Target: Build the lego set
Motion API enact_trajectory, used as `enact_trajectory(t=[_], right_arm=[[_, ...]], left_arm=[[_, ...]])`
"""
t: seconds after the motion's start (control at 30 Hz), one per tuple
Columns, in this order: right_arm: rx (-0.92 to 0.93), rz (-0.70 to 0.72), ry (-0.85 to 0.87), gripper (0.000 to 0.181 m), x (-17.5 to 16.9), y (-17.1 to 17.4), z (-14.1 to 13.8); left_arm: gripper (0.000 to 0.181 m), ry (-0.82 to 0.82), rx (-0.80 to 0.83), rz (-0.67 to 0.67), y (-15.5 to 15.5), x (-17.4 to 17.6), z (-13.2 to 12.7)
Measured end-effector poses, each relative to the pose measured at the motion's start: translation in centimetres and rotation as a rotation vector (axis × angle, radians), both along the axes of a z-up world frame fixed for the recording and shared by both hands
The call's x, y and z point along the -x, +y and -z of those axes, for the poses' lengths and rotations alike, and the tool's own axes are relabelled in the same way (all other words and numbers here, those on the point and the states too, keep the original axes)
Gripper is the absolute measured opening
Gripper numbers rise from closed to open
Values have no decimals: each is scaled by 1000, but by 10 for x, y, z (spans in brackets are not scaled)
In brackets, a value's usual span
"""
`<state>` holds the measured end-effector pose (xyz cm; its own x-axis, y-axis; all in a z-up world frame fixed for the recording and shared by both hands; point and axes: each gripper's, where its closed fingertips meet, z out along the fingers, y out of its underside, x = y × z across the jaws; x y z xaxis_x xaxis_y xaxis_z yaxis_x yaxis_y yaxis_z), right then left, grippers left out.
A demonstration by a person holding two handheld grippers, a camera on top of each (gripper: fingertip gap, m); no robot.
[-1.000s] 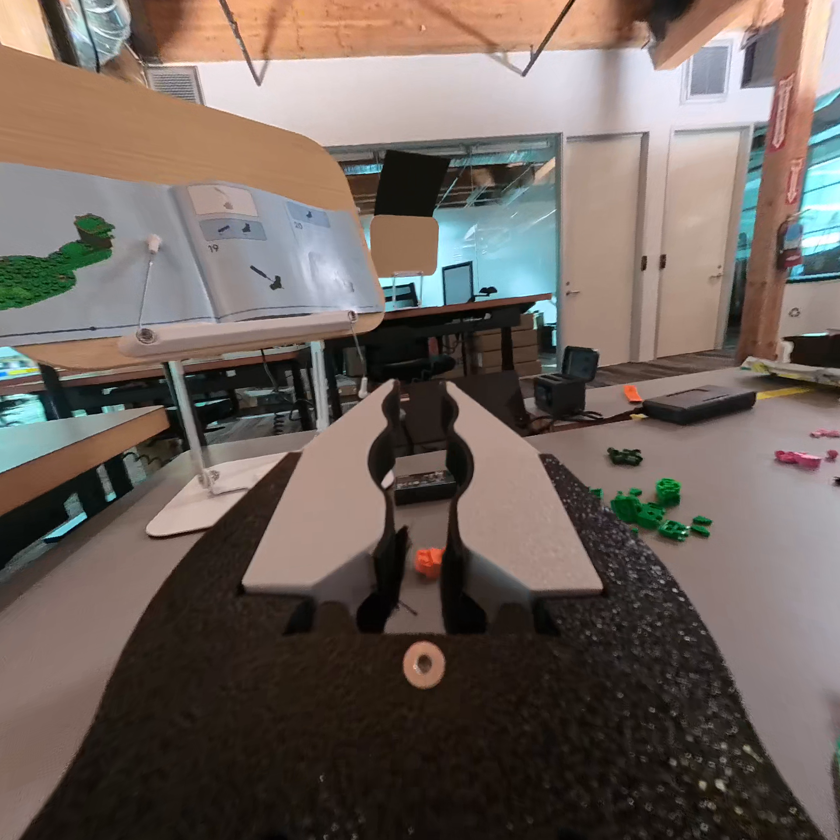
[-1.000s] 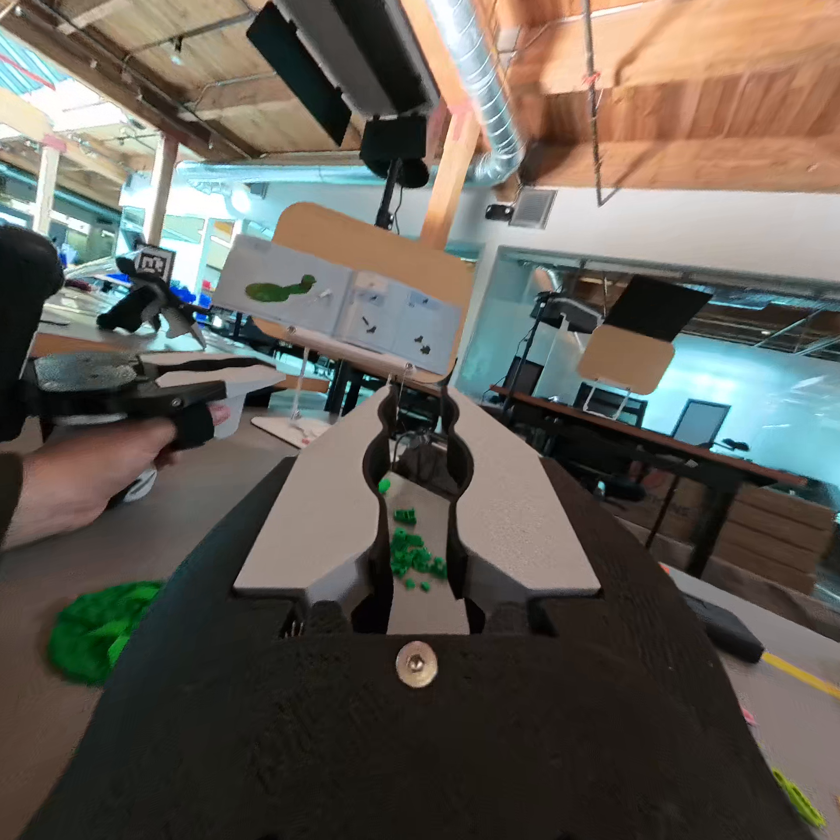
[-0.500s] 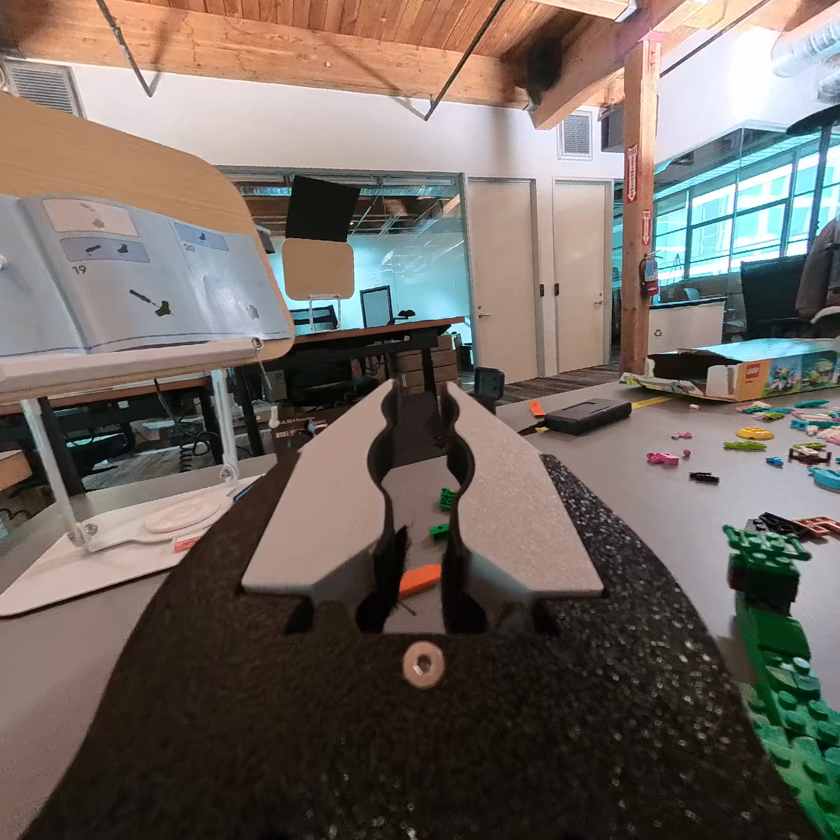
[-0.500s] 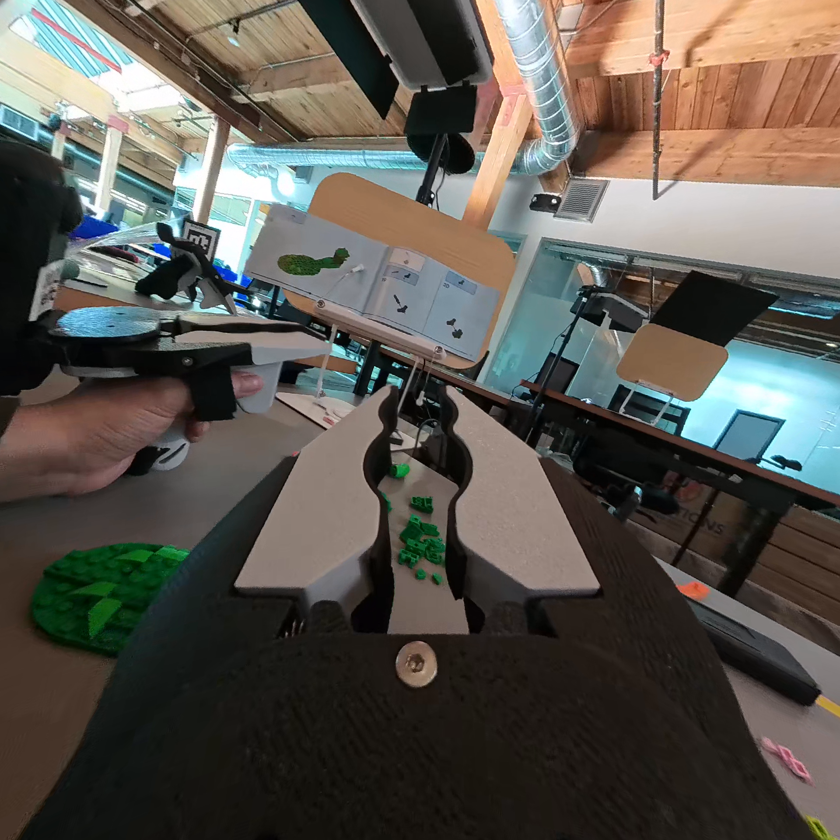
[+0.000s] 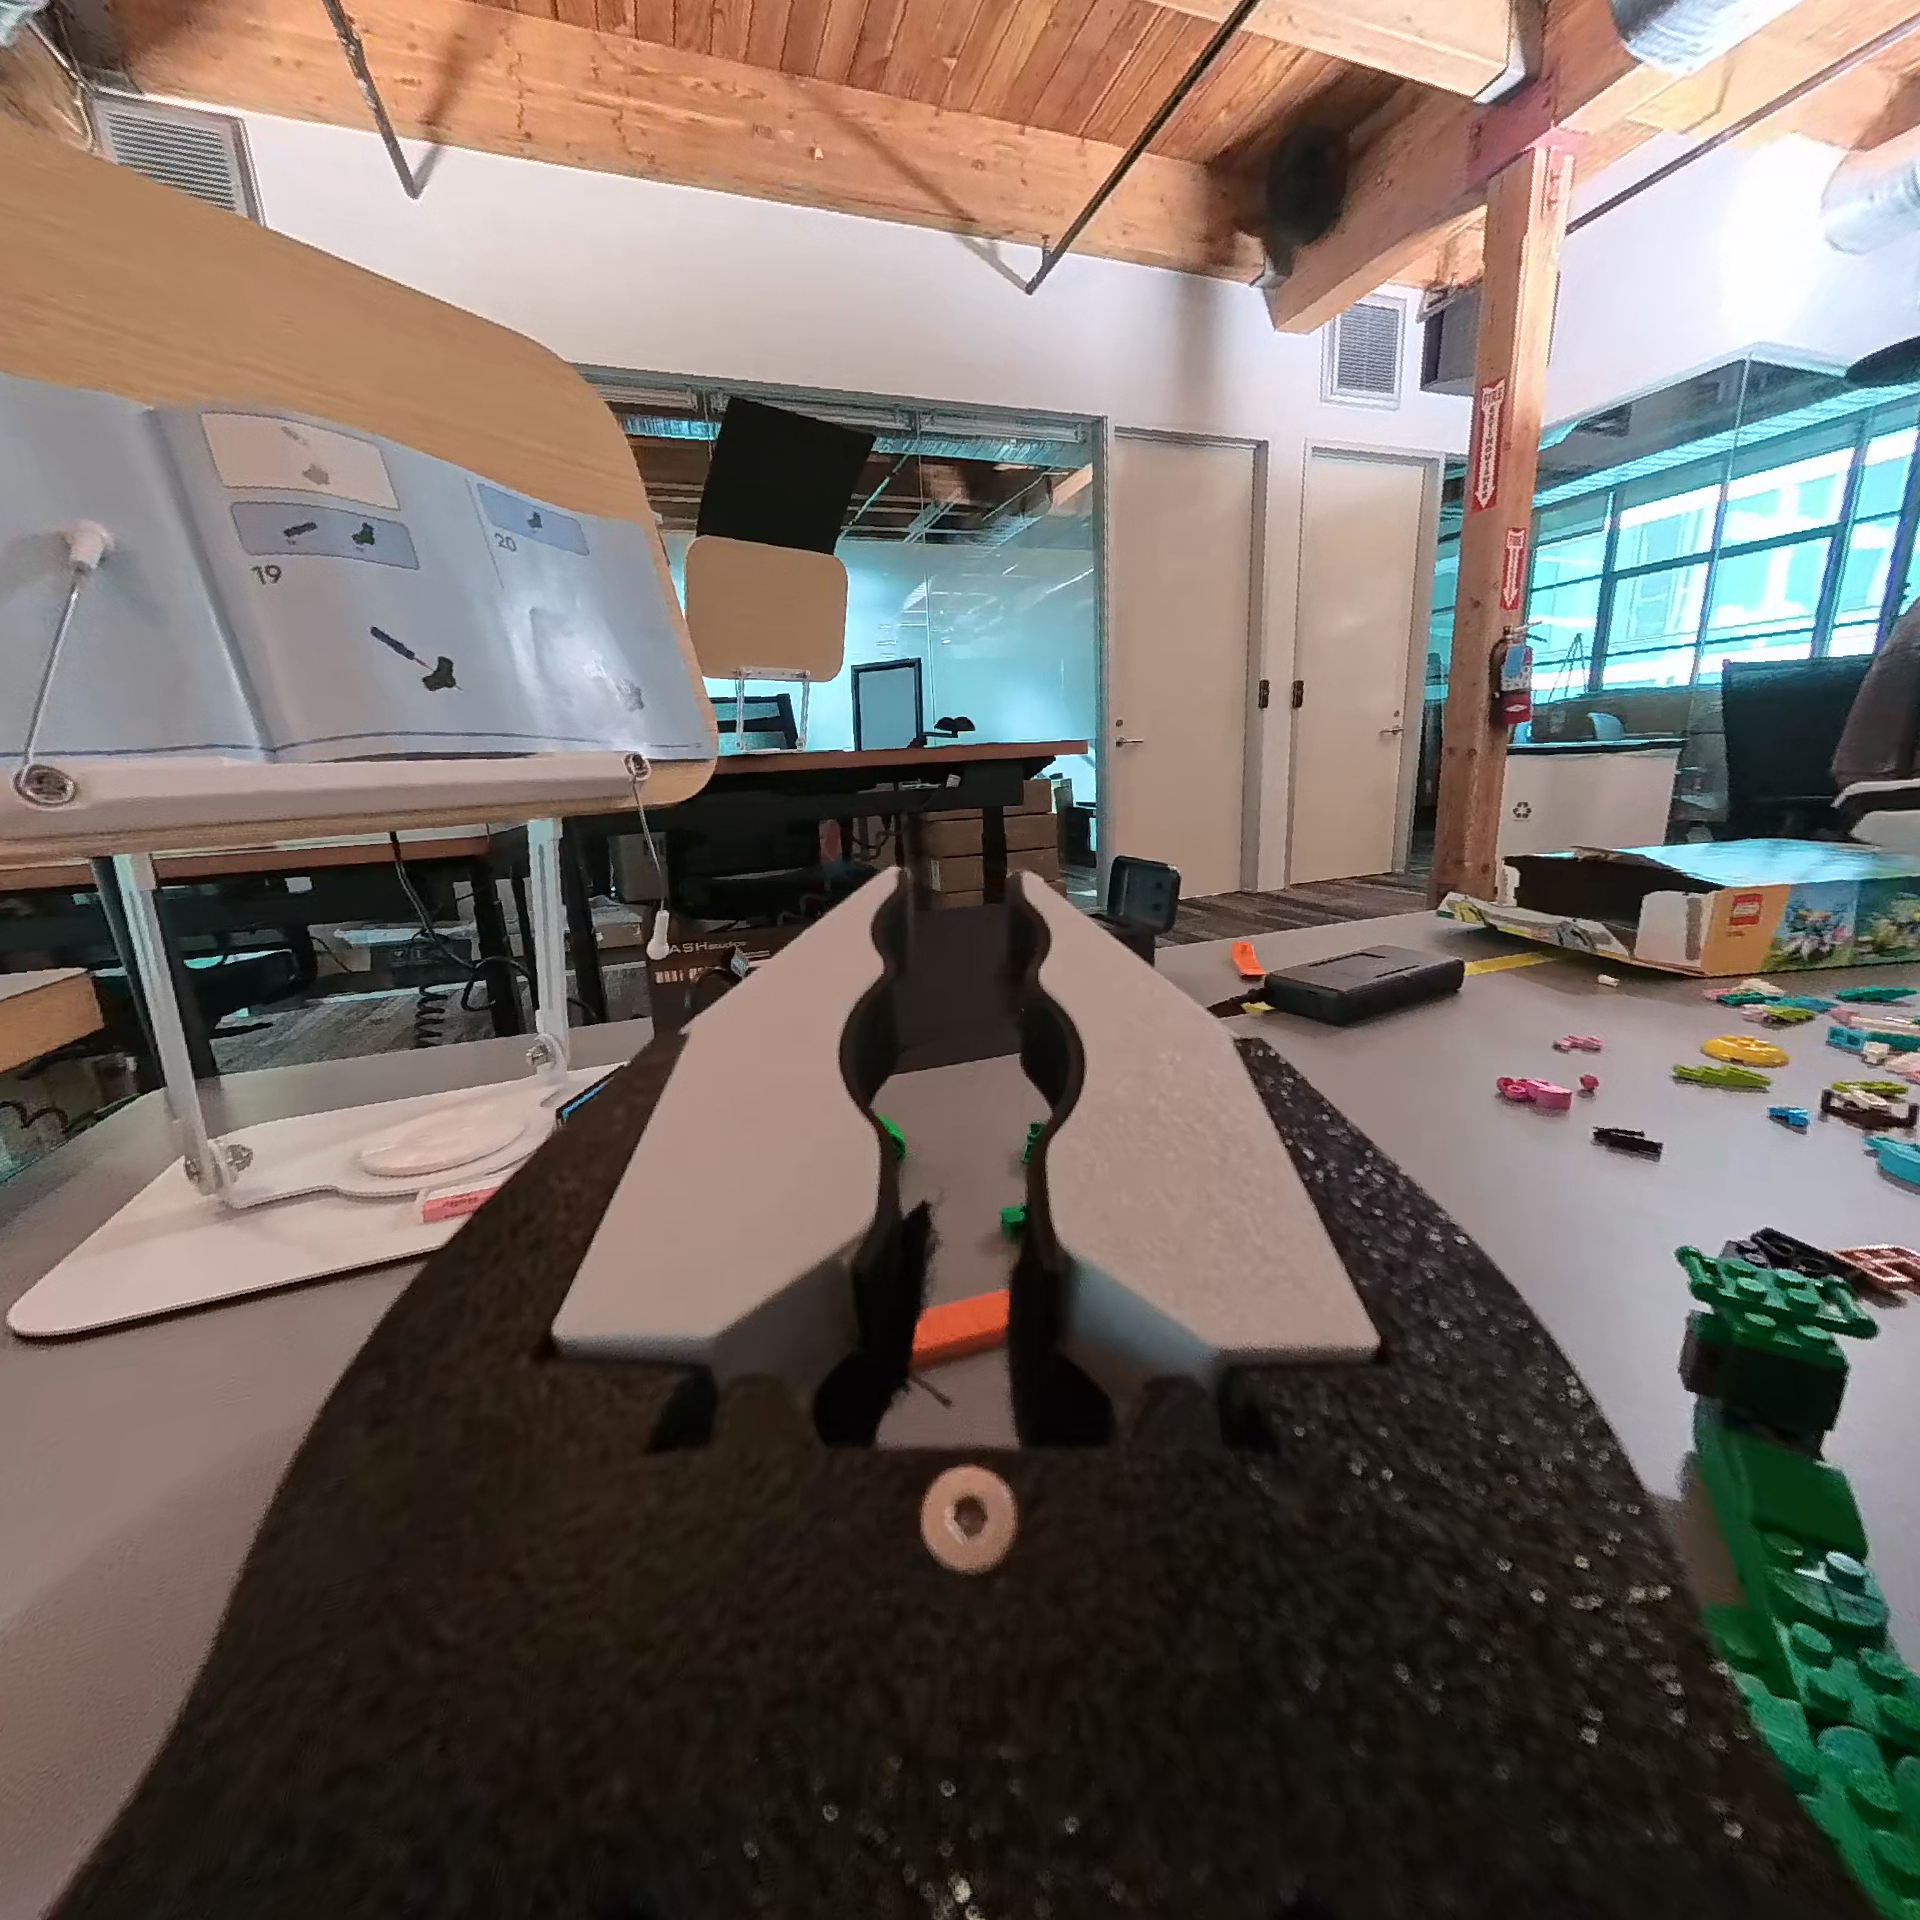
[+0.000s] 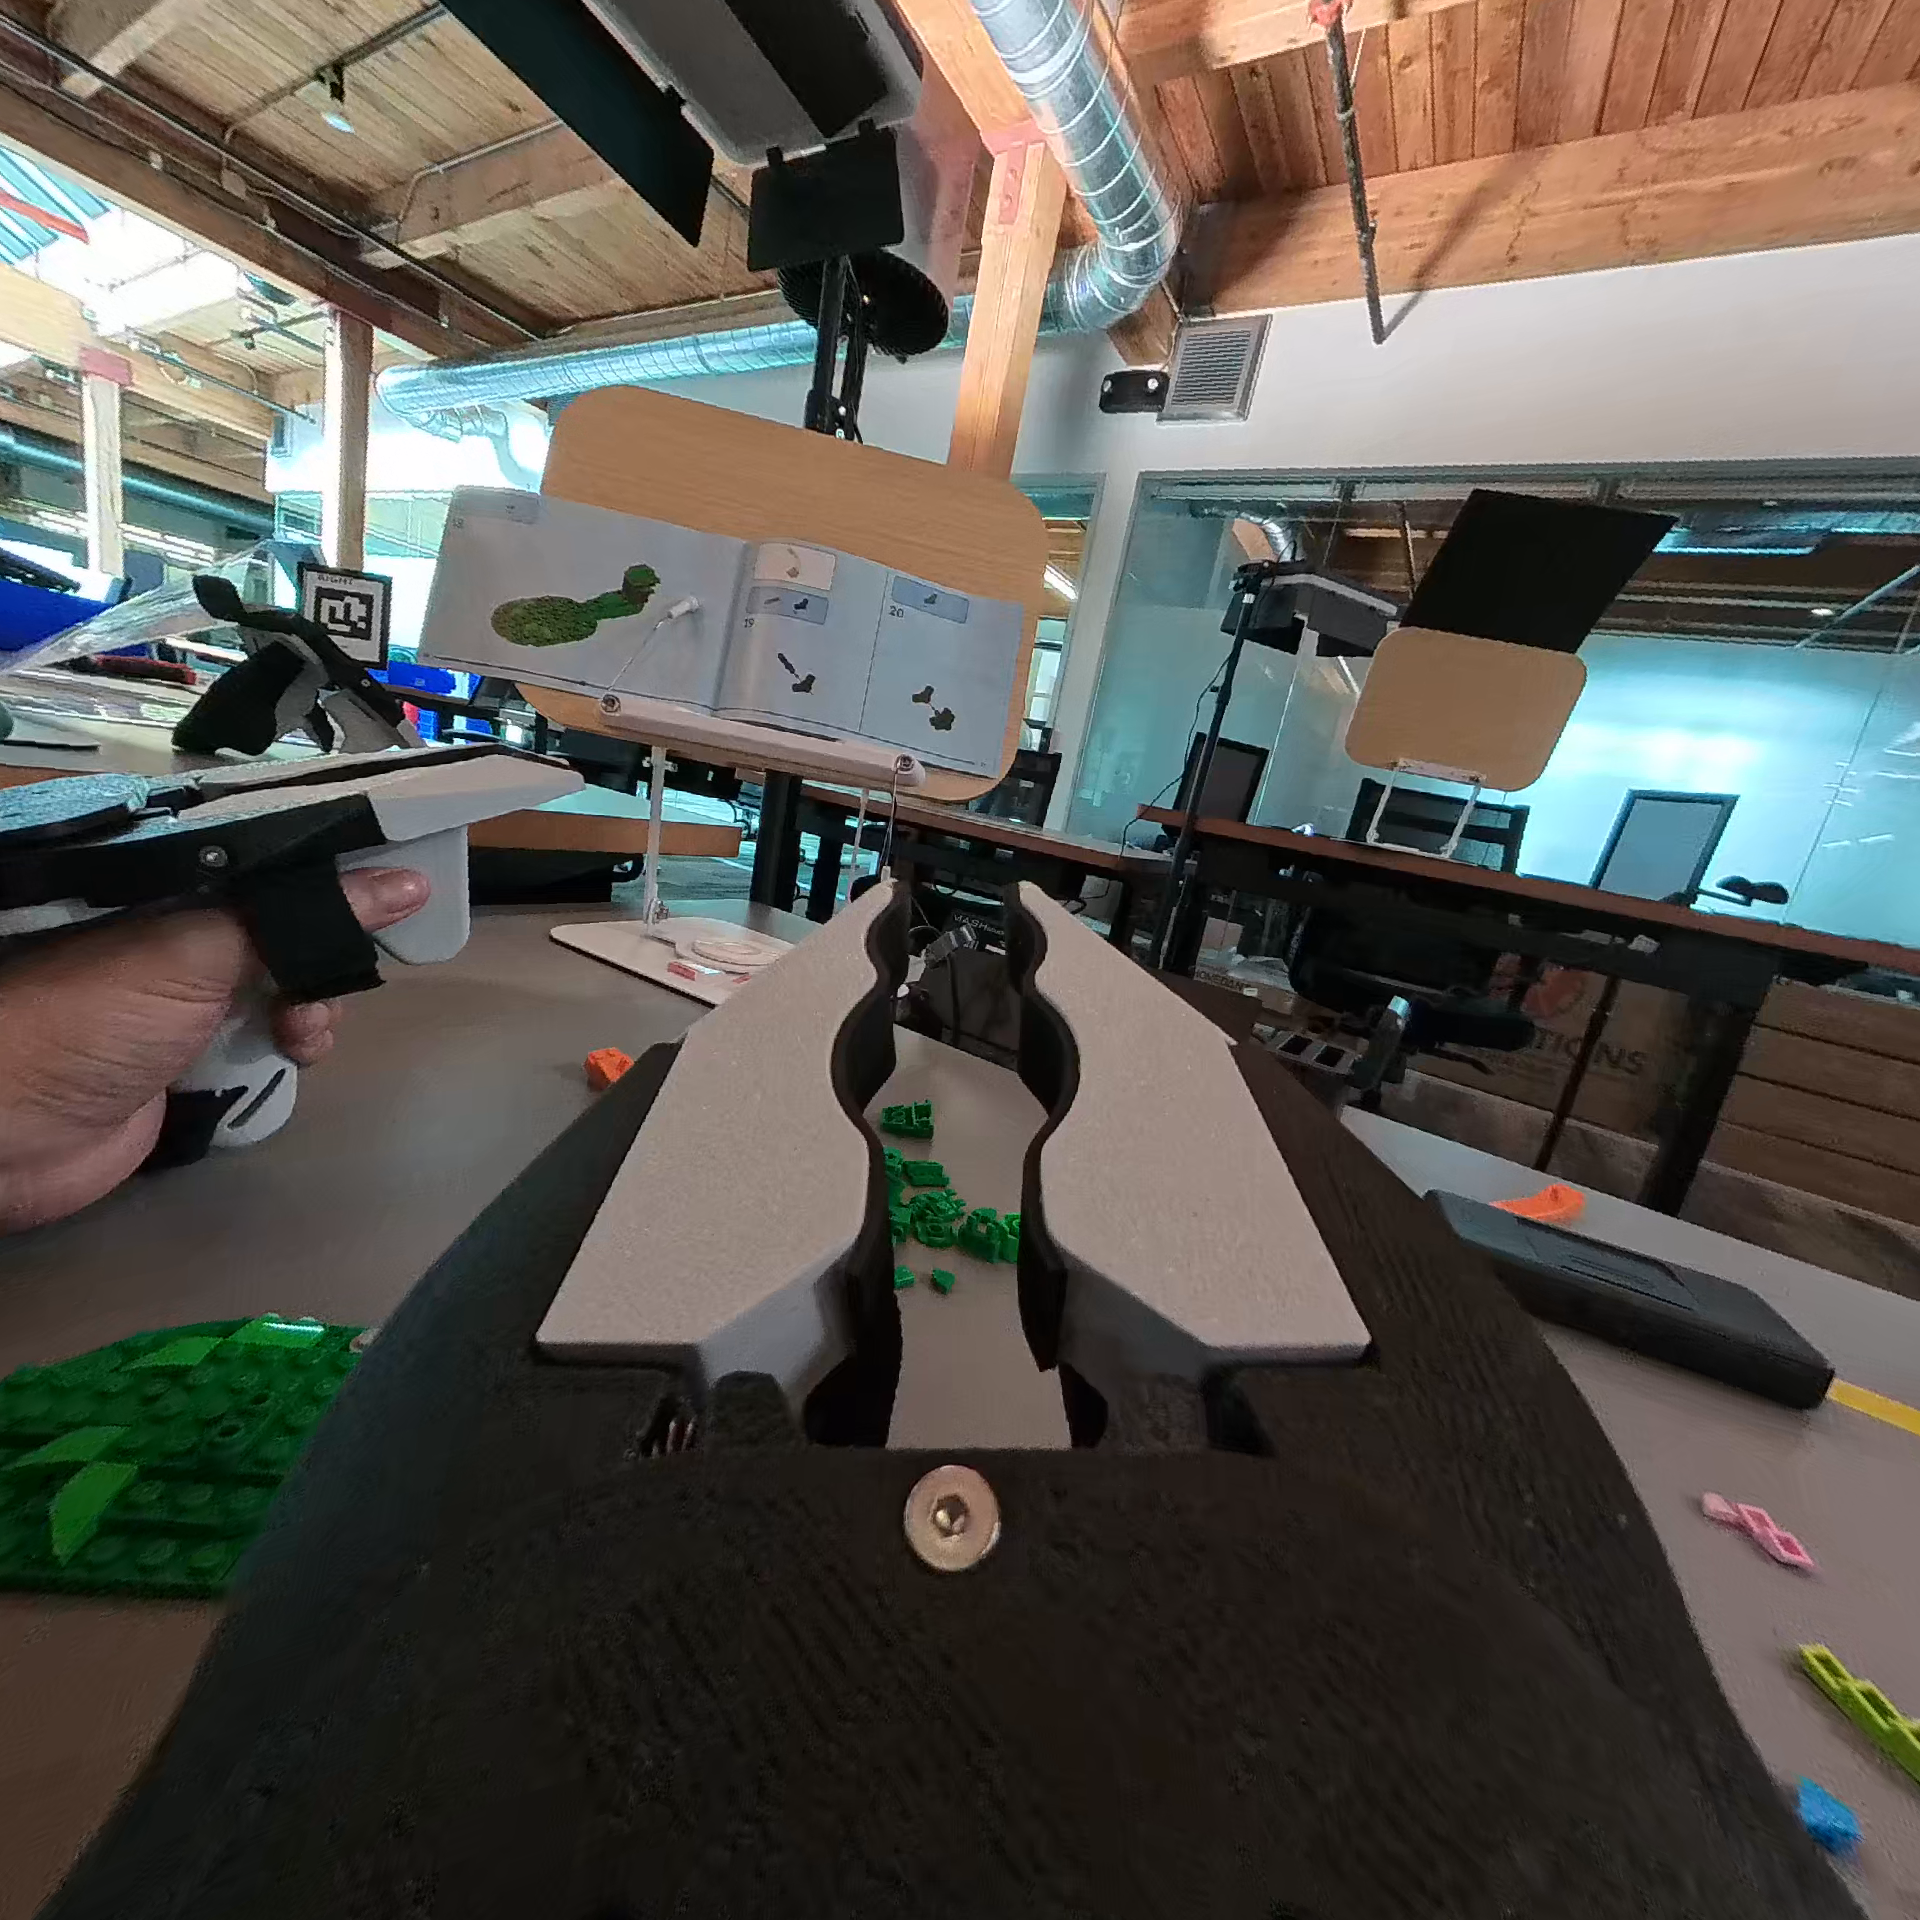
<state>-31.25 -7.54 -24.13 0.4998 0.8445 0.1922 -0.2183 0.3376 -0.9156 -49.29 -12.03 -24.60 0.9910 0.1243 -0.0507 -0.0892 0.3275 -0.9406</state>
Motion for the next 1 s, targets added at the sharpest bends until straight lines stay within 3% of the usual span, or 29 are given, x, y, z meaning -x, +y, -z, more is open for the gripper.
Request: enact_trajectory(t=[0.3, 0.43, 0.53, 0.6, 0.73, 0.83, 0.9, 1.0], right_arm=[[28, -7, -3, 15, 1, 2, 2], [88, -108, 5, 22, 8, -8, -2], [177, -108, -67, 21, 11, 7, -3], [244, -116, -202, 20, 17, 23, 6], [365, -415, -795, 20, 42, 22, 67], [157, -573, -1092, 21, 47, 24, 97], [20, -602, -1250, 21, 49, 33, 115], [-77, -670, -1352, 21, 58, 41, 125]], left_arm=[[14, 4, 9, 1, 1, -1, 2], [15, 12, 12, 2, 1, -1, 2], [14, 29, 18, -5, 0, 0, 1], [14, 36, 22, -8, -1, 1, 1], [14, 36, 28, -3, 0, 2, 2], [14, 28, 36, 6, 2, 2, 3], [15, 28, 41, 12, 3, 1, 4], [15, 34, 47, 20, 4, -1, 5]])
